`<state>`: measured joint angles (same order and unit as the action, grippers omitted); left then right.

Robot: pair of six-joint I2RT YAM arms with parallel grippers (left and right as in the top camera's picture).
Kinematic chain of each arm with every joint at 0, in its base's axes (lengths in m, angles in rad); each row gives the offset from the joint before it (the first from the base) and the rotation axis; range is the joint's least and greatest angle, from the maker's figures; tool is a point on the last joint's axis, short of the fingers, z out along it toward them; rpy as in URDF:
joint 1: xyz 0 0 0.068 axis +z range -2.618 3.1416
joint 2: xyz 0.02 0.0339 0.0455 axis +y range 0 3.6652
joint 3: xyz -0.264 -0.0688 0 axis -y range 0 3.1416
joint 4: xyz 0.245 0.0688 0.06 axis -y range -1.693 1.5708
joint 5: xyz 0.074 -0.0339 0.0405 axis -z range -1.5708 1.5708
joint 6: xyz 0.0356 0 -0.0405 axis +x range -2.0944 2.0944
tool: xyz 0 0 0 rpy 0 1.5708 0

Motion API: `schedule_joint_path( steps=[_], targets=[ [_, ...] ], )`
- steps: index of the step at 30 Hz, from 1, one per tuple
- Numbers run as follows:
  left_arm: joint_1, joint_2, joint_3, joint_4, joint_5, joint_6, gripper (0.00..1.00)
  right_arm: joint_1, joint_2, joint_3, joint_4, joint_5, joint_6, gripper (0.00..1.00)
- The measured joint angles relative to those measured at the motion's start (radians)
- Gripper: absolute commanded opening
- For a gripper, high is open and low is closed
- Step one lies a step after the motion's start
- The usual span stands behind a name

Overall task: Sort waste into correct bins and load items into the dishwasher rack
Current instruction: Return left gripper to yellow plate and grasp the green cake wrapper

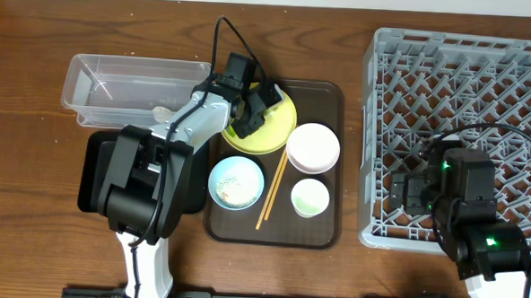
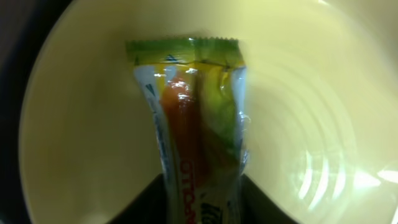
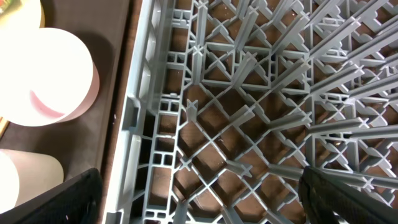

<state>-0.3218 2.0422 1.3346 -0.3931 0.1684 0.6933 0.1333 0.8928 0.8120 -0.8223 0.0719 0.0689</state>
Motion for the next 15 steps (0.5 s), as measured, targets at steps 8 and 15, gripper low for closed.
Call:
schedule_joint_path(
  steps=[8, 15],
  targets=[
    [0.000, 0.000, 0.010, -0.072, -0.004, 0.005, 0.06, 0.000, 0.000, 0.000, 0.000, 0.000, 0.000, 0.99],
    [0.000, -0.035, 0.008, -0.112, -0.019, -0.101, 0.06, 0.000, 0.000, 0.000, 0.000, 0.000, 0.000, 0.99]
  ],
)
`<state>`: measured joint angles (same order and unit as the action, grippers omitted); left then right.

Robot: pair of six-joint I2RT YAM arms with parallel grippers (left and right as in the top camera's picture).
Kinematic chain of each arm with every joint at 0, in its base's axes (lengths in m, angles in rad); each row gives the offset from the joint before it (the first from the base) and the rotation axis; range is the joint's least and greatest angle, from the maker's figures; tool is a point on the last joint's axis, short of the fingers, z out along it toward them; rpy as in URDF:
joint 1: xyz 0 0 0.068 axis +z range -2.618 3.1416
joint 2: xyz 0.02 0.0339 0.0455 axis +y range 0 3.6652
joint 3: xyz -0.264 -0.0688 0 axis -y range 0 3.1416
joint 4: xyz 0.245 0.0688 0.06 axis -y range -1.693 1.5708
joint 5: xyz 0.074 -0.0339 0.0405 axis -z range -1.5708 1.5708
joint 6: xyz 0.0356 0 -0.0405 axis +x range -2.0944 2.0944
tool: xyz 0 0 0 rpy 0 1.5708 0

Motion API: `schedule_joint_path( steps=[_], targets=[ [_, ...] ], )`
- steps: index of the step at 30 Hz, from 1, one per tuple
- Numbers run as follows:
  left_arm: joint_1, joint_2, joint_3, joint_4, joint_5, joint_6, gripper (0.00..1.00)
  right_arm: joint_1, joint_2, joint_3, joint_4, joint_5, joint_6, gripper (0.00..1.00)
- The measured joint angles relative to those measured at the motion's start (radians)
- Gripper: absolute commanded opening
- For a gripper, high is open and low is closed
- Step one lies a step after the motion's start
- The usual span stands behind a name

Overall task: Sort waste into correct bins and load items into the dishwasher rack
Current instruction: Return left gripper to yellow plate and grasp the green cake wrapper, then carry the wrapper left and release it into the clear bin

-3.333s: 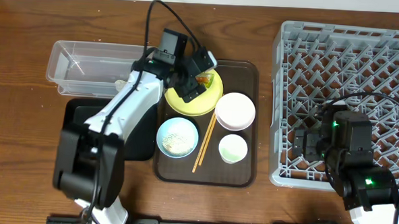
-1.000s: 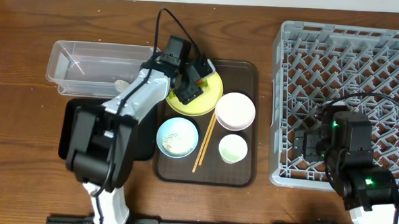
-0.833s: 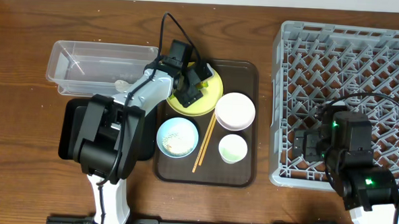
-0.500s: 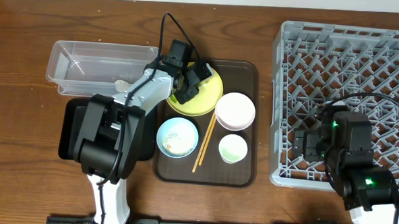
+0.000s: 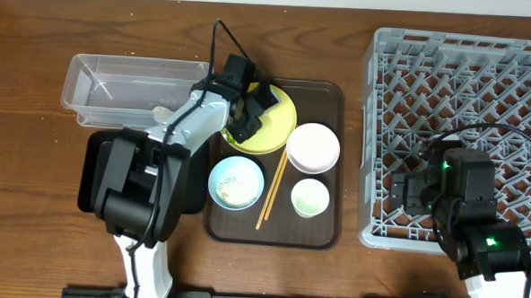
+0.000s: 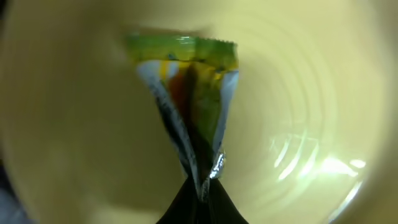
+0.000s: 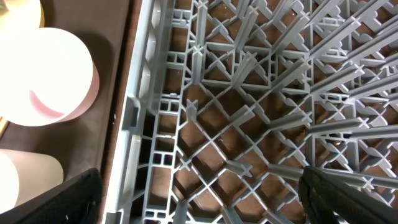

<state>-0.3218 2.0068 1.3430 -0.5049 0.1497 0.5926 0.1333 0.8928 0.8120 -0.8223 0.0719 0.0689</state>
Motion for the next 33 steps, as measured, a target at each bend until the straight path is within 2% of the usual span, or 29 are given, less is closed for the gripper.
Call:
schedule_joint_path(
  steps=[8, 14, 23, 26, 27, 29, 30, 33],
  targets=[
    [0.018, -0.230, -0.003, -0.004, 0.000, -0.209, 0.06, 0.000, 0.000, 0.000, 0.000, 0.000, 0.000, 0.99],
    [0.104, -0.342, -0.003, 0.058, -0.019, -0.383, 0.06, 0.000, 0.000, 0.000, 0.000, 0.000, 0.000, 0.99],
    [0.361, -0.323, -0.003, 0.076, -0.073, -0.914, 0.07, 0.000, 0.000, 0.000, 0.000, 0.000, 0.000, 0.99],
    [0.414, -0.299, -0.003, 0.076, -0.079, -1.065, 0.17, 0.000, 0.000, 0.000, 0.000, 0.000, 0.000, 0.99],
    [0.424, -0.291, -0.003, 0.077, -0.079, -1.100, 0.29, 0.000, 0.000, 0.000, 0.000, 0.000, 0.000, 0.99],
    [0.435, -0.274, -0.003, 0.086, -0.079, -1.156, 0.38, 0.000, 0.000, 0.000, 0.000, 0.000, 0.000, 0.99],
    [0.437, -0.266, -0.003, 0.092, -0.079, -1.179, 0.46, 0.000, 0.000, 0.000, 0.000, 0.000, 0.000, 0.99],
    [0.438, -0.259, -0.003, 0.094, -0.079, -1.219, 0.52, 0.000, 0.000, 0.000, 0.000, 0.000, 0.000, 0.99]
  ],
)
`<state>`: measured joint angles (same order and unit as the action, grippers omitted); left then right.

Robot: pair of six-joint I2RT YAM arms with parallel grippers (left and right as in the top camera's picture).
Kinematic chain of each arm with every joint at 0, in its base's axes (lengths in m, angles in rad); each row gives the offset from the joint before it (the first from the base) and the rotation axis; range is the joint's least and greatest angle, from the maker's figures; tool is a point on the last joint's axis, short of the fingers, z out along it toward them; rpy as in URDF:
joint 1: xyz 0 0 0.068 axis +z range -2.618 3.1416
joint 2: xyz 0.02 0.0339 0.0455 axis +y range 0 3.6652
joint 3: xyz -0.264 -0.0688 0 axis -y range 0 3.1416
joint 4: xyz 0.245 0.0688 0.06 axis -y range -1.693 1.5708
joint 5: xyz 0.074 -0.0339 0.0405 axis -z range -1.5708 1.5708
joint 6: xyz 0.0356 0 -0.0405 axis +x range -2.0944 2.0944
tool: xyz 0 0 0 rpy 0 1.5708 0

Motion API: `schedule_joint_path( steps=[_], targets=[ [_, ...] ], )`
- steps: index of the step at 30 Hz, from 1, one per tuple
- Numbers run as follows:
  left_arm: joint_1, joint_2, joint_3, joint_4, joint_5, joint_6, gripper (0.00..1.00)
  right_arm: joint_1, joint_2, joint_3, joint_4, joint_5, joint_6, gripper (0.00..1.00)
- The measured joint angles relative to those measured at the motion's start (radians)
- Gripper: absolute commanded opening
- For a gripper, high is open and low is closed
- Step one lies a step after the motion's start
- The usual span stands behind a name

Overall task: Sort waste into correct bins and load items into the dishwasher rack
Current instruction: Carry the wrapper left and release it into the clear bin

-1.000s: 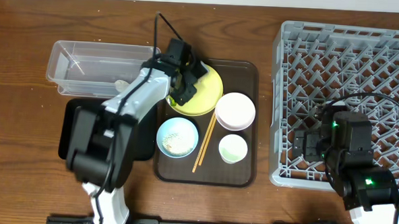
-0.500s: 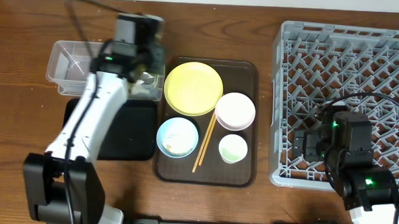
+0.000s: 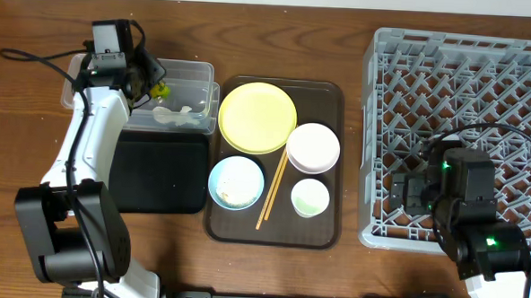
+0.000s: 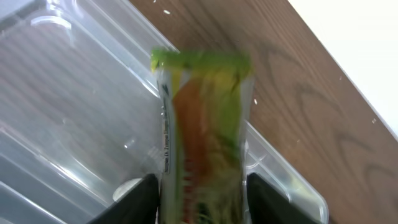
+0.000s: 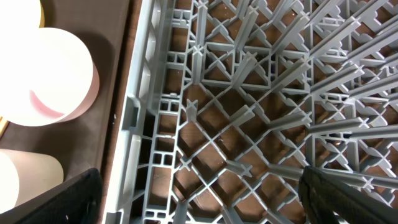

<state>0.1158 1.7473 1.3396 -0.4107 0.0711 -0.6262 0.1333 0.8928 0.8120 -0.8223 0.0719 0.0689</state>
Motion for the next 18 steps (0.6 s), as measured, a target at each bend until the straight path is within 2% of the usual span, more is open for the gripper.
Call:
schedule_joint_path(
  steps=[1, 3, 4, 11, 18],
  targets=[
    [0.000, 0.000, 0.000, 0.000, 0.000, -0.006, 0.58, 0.000, 0.000, 0.000, 0.000, 0.000, 0.000, 0.99],
    [-0.001, 0.000, 0.000, 0.001, 0.003, -0.010, 0.79, 0.000, 0.000, 0.000, 0.000, 0.000, 0.000, 0.99],
    [0.000, 0.000, 0.000, 0.000, 0.005, -0.007, 0.81, 0.000, 0.000, 0.000, 0.000, 0.000, 0.000, 0.99],
    [-0.002, -0.025, 0.000, -0.025, 0.020, 0.057, 0.88, 0.000, 0.000, 0.000, 0.000, 0.000, 0.000, 0.99],
    [-0.074, -0.169, 0.000, -0.228, 0.024, 0.121, 0.89, 0.000, 0.000, 0.000, 0.016, -0.001, 0.000, 0.99]
  ],
)
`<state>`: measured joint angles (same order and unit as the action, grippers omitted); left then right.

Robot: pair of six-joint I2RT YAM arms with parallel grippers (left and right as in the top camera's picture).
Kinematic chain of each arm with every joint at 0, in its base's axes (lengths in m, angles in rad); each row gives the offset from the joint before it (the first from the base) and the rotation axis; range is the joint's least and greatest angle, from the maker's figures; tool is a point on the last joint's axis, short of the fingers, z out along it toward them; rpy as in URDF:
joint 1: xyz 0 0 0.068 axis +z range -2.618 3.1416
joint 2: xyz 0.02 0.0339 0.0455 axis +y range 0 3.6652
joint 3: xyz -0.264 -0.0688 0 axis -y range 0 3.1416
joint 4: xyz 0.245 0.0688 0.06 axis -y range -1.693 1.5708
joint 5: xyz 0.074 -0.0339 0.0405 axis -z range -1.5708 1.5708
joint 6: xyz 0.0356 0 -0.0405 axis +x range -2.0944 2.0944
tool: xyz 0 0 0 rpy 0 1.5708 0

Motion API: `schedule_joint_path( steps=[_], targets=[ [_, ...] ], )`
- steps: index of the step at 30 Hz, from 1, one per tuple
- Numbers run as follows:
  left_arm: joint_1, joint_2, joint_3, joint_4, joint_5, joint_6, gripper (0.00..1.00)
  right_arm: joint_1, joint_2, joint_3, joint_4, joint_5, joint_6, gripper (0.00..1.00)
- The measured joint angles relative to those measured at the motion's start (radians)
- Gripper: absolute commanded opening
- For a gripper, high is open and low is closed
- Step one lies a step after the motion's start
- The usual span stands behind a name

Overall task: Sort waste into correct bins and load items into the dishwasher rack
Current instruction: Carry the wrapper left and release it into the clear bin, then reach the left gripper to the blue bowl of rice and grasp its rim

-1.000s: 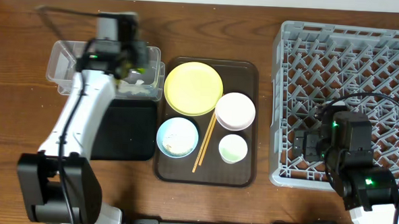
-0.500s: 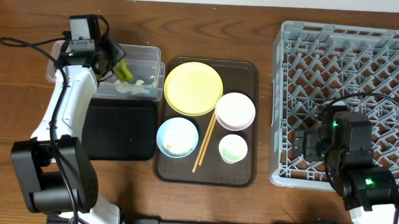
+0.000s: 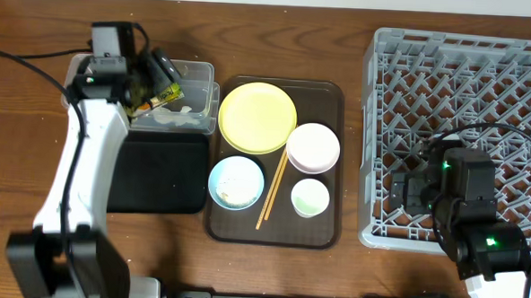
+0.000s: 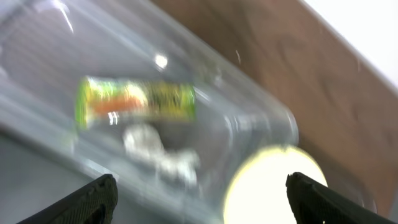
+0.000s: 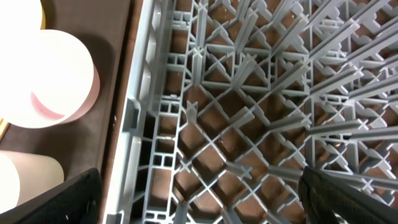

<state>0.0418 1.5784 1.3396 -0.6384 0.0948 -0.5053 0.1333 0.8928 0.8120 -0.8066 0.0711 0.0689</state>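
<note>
A green and orange snack wrapper point(image 4: 137, 102) lies loose inside the clear plastic bin point(image 3: 197, 71), next to a crumpled white scrap point(image 4: 155, 152). My left gripper point(image 4: 199, 202) hangs open just above that bin, its fingers spread wide and empty; overhead it point(image 3: 158, 77) is at the bin's right half. The yellow plate point(image 3: 258, 118), pink bowl point(image 3: 313, 147), green cup point(image 3: 310, 199), blue bowl point(image 3: 236, 182) and chopsticks point(image 3: 273, 190) sit on the brown tray point(image 3: 327, 231). My right gripper point(image 5: 199, 202) is open over the left edge of the grey dishwasher rack point(image 3: 466, 68).
A black bin point(image 3: 157, 176) lies in front of the clear bin, left of the tray. The rack's upright tines point(image 5: 261, 93) fill the right side. Cables trail from both arms.
My left gripper was shut on the wrapper above the clear bin; now it is open and the wrapper lies in the bin. The right arm is unchanged.
My left gripper's fingers stood on either side of the wrapper lying on the yellow plate, then were pinched shut on it. Then the wrapper was held over the clear bin at the far left. Now it lies in that bin, released. The right arm stayed still throughout.
</note>
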Motion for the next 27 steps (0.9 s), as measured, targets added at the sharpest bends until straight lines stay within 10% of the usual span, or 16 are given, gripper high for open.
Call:
schedule_joint_path(
  steps=[12, 27],
  targets=[
    [-0.354, -0.008, 0.000, -0.283, 0.007, 0.250, 0.89, 0.000, 0.000, 0.003, 0.153, -0.019, 0.012, 0.99],
    [-0.583, 0.065, -0.164, -0.188, -0.014, 0.091, 0.84, 0.000, 0.000, 0.003, 0.070, -0.023, 0.027, 0.99]
  ],
)
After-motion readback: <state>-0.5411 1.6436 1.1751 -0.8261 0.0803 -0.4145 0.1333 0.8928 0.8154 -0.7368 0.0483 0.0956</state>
